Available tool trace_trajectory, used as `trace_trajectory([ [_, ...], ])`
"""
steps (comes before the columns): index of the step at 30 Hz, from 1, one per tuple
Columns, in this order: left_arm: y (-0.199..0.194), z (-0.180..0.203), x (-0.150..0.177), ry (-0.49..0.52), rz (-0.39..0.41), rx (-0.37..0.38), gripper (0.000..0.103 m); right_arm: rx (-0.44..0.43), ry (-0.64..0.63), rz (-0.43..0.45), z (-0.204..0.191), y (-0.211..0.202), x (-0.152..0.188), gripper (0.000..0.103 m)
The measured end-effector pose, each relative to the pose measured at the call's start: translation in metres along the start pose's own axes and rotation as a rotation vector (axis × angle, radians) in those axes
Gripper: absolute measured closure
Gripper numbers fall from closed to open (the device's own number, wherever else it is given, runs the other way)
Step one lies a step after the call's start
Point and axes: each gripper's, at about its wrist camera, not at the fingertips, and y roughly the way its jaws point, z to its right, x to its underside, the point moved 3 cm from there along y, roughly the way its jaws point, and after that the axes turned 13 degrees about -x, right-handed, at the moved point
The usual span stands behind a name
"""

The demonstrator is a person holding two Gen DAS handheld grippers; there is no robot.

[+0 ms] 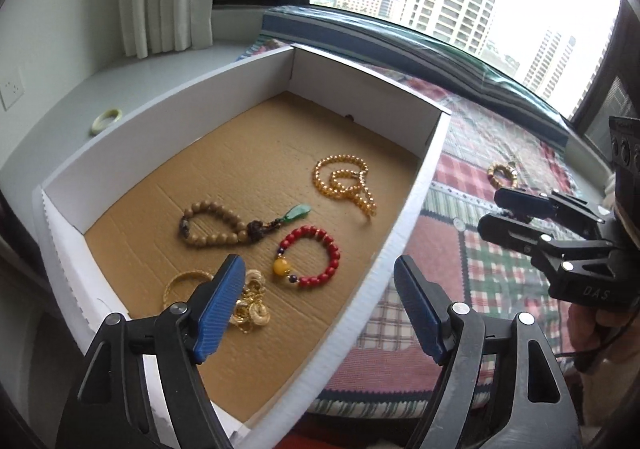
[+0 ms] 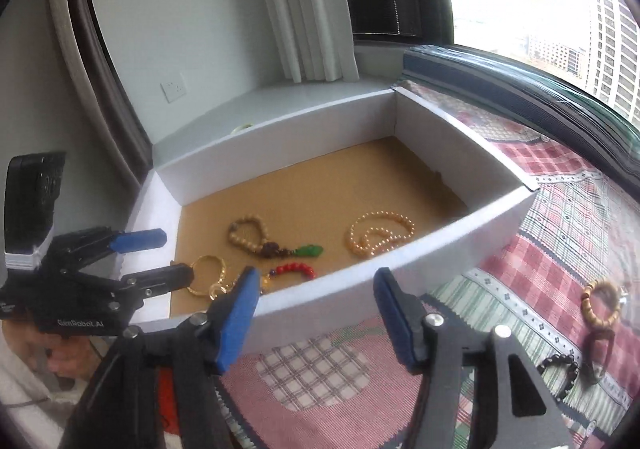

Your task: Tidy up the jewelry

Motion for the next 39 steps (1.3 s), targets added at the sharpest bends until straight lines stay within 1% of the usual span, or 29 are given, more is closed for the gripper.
trace_trajectory([
  [2,-0.001,0.026,0.002,0.045,0.000,0.044,0.024,0.059,0.026,0.007,0.013,-0.017,0.024,0.042],
  [4,0.000,0.056,0.005,0.096,-0.011,0.087,0.023,0.128,0.069,0.009,0.029,-0.033,0.050,0.039],
  [5,0.001,0.071,0.008,0.121,-0.019,0.112,0.023,0.173,0.092,0.010,0.037,-0.041,0.065,0.037],
  [8,0.004,0.116,0.018,0.195,-0.044,0.188,0.022,0.317,0.163,0.015,0.066,-0.066,0.108,0.037],
  [10,0.009,0.143,0.025,0.236,-0.054,0.234,0.020,0.401,0.223,0.021,0.085,-0.082,0.134,0.036],
  [14,0.025,0.190,0.037,0.300,-0.084,0.275,0.020,0.545,0.346,0.040,0.122,-0.117,0.186,0.036],
  [17,0.035,0.214,0.045,0.330,-0.104,0.297,0.020,0.632,0.437,0.052,0.144,-0.141,0.220,0.035],
  [20,0.044,0.229,0.049,0.350,-0.106,0.312,0.020,0.677,0.508,0.074,0.156,-0.156,0.246,0.034],
  [21,0.047,0.234,0.050,0.356,-0.101,0.306,0.020,0.689,0.522,0.080,0.158,-0.159,0.251,0.033],
  [25,0.058,0.247,0.055,0.364,-0.077,0.274,0.020,0.743,0.528,0.097,0.160,-0.163,0.258,0.029],
  [29,0.067,0.251,0.066,0.374,-0.091,0.252,0.020,0.744,0.516,0.106,0.157,-0.161,0.257,0.024],
  [32,0.074,0.252,0.074,0.381,-0.121,0.241,0.019,0.750,0.505,0.100,0.155,-0.157,0.256,0.023],
  [36,0.081,0.251,0.082,0.390,-0.137,0.213,0.013,0.751,0.511,0.092,0.155,-0.154,0.257,0.023],
  [39,0.080,0.253,0.085,0.414,-0.121,0.209,0.007,0.750,0.518,0.078,0.156,-0.150,0.259,0.023],
])
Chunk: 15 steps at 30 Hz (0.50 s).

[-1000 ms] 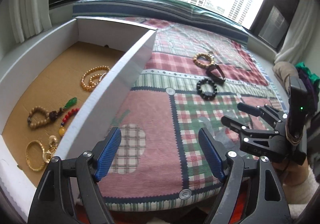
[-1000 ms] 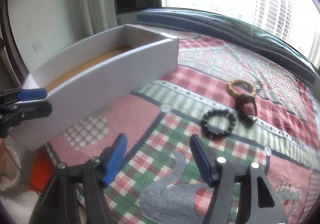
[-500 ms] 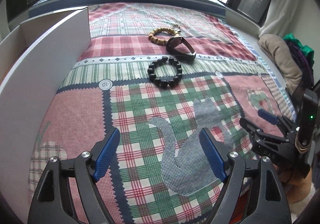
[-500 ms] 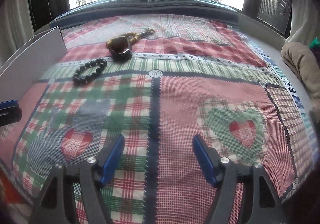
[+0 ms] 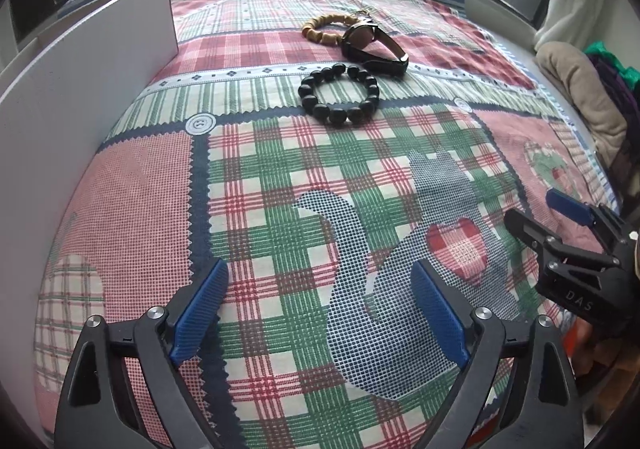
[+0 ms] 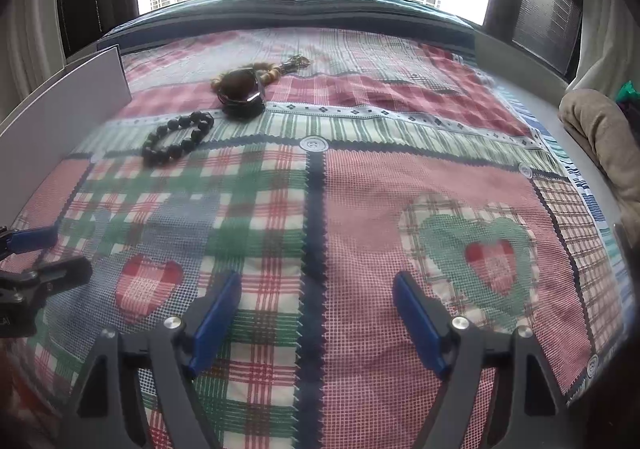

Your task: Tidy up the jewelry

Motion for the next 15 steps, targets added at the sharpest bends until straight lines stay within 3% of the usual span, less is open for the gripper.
trace_trajectory([
  [15,0.0029,0.0078,0.0059,0.056,0.020,-0.064,0.001,-0.018,0.035,-0.015,0.0024,0.0061,0.0044,0.020],
])
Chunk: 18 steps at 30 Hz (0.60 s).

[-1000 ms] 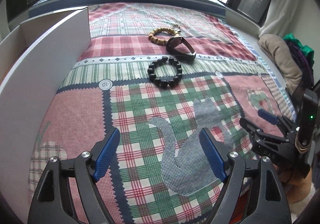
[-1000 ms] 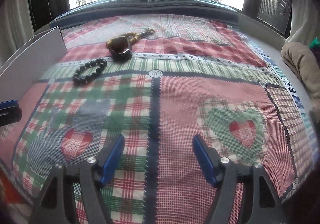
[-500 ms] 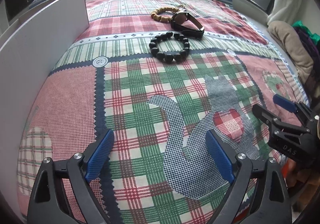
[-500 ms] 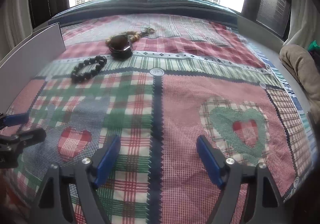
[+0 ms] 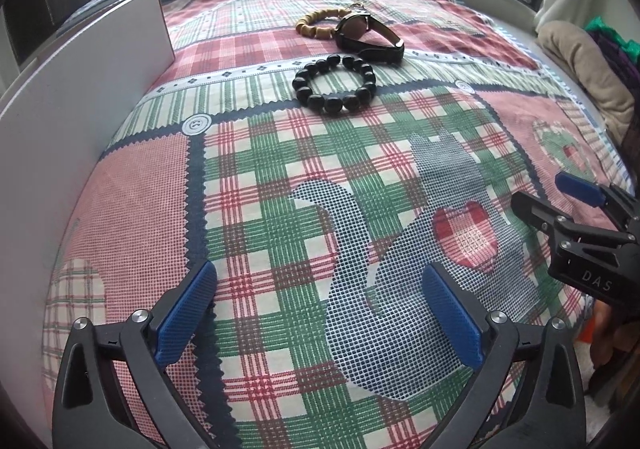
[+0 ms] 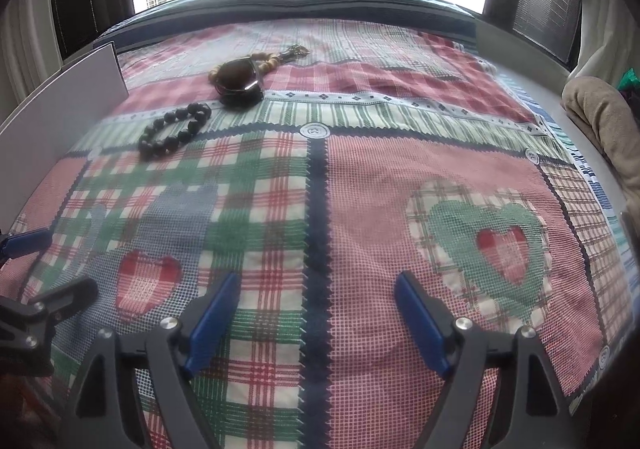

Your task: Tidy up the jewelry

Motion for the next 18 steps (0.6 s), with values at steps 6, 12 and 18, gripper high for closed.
trace_trajectory([
  [6,0.0017,0.0019,-0.0001,0.009,-0.004,-0.014,0.001,-0.002,0.003,0.002,0.0006,0.0001,0.0002,0.020],
  [12,0.0023,0.0018,-0.0008,0.012,-0.012,-0.012,0.001,-0.003,0.003,0.001,0.0009,0.0000,0.0003,0.020],
  [18,0.0016,-0.0066,-0.0058,0.003,-0.062,0.027,0.001,-0.009,0.005,-0.005,0.0007,0.0010,-0.0006,0.019],
])
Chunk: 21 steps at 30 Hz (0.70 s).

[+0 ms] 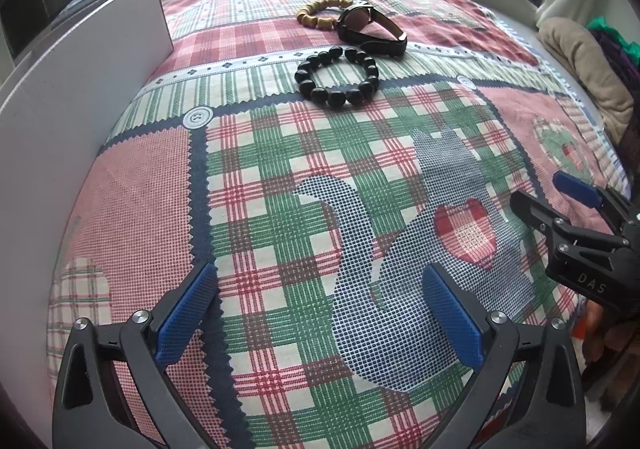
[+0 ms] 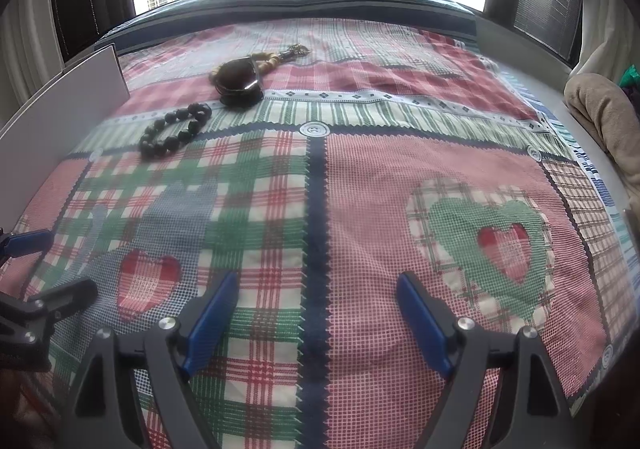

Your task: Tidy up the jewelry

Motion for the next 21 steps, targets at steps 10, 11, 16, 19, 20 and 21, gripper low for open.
trace_trajectory([
  [10,-0.031,-0.016,-0.071,-0.037,0.091,0.064,0.001,-0.003,0.002,0.002,0.000,0.002,0.000,0.018],
  [11,-0.032,-0.012,-0.080,-0.024,0.106,0.076,0.001,-0.003,0.002,0.002,0.000,0.002,0.001,0.018],
  [16,-0.012,0.034,-0.114,0.134,0.107,0.121,0.013,-0.005,0.002,0.000,-0.001,0.002,0.001,0.018],
  [19,0.019,0.057,-0.121,0.212,0.066,0.094,0.027,-0.005,0.001,0.001,-0.001,0.002,0.001,0.018],
  [20,0.030,0.061,-0.122,0.224,0.048,0.080,0.029,-0.006,0.002,0.000,-0.001,0.002,0.001,0.018],
  [21,0.039,0.064,-0.122,0.229,0.030,0.070,0.035,-0.008,0.001,-0.001,-0.001,0.001,0.001,0.018],
])
